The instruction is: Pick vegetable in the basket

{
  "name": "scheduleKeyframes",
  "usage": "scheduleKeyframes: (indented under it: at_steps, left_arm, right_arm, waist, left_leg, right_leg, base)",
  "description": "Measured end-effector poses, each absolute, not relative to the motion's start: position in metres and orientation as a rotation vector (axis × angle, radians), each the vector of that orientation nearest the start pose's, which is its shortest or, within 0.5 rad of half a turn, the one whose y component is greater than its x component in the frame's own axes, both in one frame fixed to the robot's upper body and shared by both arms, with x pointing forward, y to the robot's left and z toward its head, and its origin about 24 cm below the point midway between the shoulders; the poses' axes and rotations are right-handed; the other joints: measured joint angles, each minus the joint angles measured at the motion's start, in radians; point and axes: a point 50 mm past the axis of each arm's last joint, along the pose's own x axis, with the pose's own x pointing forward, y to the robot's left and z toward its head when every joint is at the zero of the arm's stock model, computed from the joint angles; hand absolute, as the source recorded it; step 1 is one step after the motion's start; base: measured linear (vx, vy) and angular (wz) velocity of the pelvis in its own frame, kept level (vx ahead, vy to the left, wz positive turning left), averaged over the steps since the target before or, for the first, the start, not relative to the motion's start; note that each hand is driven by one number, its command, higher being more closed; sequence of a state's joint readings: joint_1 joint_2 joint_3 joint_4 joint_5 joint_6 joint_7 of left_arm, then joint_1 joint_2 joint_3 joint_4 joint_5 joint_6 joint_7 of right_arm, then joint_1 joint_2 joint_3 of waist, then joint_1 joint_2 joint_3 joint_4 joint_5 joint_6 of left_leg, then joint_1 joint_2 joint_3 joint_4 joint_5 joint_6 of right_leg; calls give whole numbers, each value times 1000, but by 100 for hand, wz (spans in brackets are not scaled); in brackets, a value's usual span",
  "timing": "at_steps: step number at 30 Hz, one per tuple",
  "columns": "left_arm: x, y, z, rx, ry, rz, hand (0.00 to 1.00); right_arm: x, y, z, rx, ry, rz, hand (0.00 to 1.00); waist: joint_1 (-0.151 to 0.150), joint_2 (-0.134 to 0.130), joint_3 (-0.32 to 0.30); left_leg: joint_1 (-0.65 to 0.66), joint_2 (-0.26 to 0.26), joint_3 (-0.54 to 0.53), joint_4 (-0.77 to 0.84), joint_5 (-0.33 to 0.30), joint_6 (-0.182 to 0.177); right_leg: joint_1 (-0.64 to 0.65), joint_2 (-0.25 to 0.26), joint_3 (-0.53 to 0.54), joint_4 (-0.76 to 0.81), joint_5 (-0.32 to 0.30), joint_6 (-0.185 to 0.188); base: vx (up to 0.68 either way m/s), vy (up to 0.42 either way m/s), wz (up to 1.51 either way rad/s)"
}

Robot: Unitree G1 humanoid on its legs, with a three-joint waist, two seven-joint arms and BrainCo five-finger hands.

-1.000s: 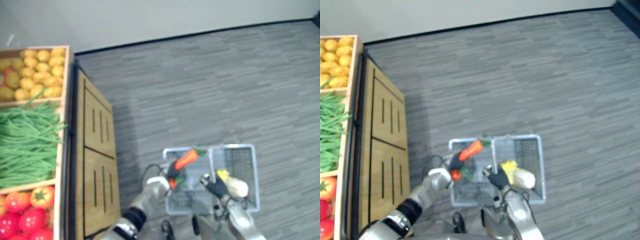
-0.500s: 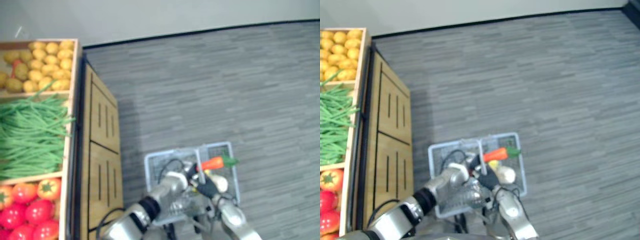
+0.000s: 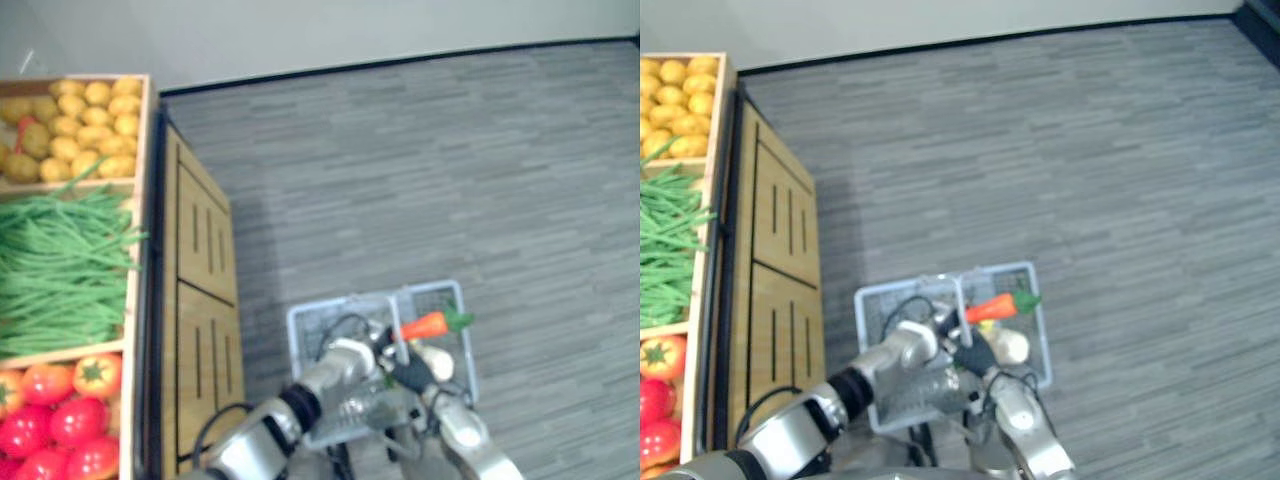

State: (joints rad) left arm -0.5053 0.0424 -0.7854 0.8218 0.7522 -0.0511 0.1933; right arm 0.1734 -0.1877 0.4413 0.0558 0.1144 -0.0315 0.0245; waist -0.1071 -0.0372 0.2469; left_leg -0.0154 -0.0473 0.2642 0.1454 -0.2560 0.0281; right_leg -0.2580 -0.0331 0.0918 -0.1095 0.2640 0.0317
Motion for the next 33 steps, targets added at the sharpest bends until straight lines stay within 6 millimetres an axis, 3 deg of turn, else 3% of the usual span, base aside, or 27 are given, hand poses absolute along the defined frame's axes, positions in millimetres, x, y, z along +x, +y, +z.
scheduleKeyframes:
  at_steps: [9, 17, 19, 20, 21, 22, 24, 27, 29, 30, 33]
  left_arm:
    - [272, 17, -28, 1112, -57, -667, 0]
    - [275, 23, -28, 1050, -15, -591, 0]
    - [277, 33, -26, 1022, -8, -544, 0]
    - [272, 38, -22, 955, -13, -551, 0]
    - [266, 49, -18, 848, -17, -542, 0]
    - [263, 55, -14, 792, -26, -540, 0]
    - [253, 94, 0, 621, -20, -459, 0]
    - [250, 147, 15, 423, 12, -307, 0]
    - [250, 165, 21, 319, 20, -250, 0]
    - [249, 178, 21, 198, 34, -198, 0]
    - [242, 196, 11, 25, 79, -99, 0]
  right_arm:
    - [189, -92, -20, -58, 257, 348, 100]
    - [195, -94, -39, -2, 323, 212, 100]
    - [202, -111, -45, 8, 348, 100, 100]
    - [207, -140, -52, 3, 391, -61, 100]
    - [208, -172, -61, -15, 448, -215, 100]
    - [206, -188, -65, -28, 481, -268, 100]
    - [186, -229, -80, -38, 580, -436, 100]
    - [164, -253, -89, -48, 655, -536, 100]
    - [154, -258, -96, -62, 707, -549, 100]
    - [146, -260, -102, -75, 749, -555, 100]
    - [138, -264, -107, -56, 787, -584, 100]
  waist:
    - [-14, 1, 0]
    - [-20, 11, -4]
    - [-22, 26, -10]
    - [-21, 41, -18]
    - [-18, 55, -20]
    - [-16, 62, -19]
    - [3, 87, -29]
    - [6, 102, -39]
    - [12, 104, -40]
    - [32, 108, -48]
    - [40, 113, -62]
  left_leg:
    - [30, 10, -25, -4, -2, -3]
    - [82, 40, -22, -17, -13, -22]
    - [91, 51, -26, -21, -13, -25]
    - [92, 57, -29, -22, -15, -27]
    - [96, 61, -32, -23, -15, -28]
    - [102, 62, -33, -25, -15, -28]
    - [121, 68, -33, -39, -14, -31]
    - [130, 70, -54, -39, -14, -31]
    - [137, 71, -61, -38, -15, -33]
    - [137, 72, -60, -38, -18, -38]
    - [137, 75, -65, -38, -22, -44]
  right_leg:
    - [37, 5, -27, -4, -3, 1]
    - [82, 33, -36, -6, -26, -9]
    - [89, 42, -44, -2, -31, -14]
    - [90, 47, -51, 0, -32, -15]
    - [96, 50, -57, 0, -36, -15]
    - [102, 52, -59, 0, -39, -15]
    - [116, 58, -61, -1, -47, -18]
    - [134, 55, -80, -6, -58, -22]
    - [144, 53, -86, -6, -60, -21]
    - [146, 54, -88, -6, -66, -24]
    - [148, 54, -95, -6, -70, -28]
  base:
    - [57, -2, 7]
    - [62, -8, 0]
    - [143, -25, 2]
    - [118, -6, 9]
    - [114, 2, 9]
    - [83, 18, 7]
    - [55, 28, 2]
    - [7, 27, 18]
    - [-16, 26, 15]
    - [0, 0, 0]
    - [0, 14, 5]
